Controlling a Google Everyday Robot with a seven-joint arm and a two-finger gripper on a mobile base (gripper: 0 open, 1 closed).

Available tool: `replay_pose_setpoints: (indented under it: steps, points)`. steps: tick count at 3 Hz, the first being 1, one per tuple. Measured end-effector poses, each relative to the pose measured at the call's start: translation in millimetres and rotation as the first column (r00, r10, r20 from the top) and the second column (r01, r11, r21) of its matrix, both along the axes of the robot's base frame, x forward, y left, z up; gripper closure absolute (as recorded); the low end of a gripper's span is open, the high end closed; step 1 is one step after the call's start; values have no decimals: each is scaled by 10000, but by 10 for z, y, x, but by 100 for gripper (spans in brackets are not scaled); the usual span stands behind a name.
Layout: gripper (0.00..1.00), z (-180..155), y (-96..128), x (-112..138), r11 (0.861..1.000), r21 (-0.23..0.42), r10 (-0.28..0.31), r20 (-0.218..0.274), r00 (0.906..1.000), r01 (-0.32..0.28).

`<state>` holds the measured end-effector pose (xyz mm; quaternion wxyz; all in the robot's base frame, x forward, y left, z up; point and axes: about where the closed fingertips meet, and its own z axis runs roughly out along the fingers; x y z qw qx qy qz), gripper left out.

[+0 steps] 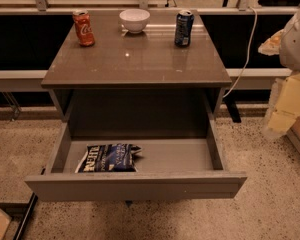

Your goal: Pick blue chip bag from top drawer and place on counter

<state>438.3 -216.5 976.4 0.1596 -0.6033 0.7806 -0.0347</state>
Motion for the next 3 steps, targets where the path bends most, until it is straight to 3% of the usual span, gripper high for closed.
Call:
replay_pose_setpoints:
  steps: [3]
  points:
    - [0, -140, 75, 156, 9992, 335, 242, -50, 9997, -240]
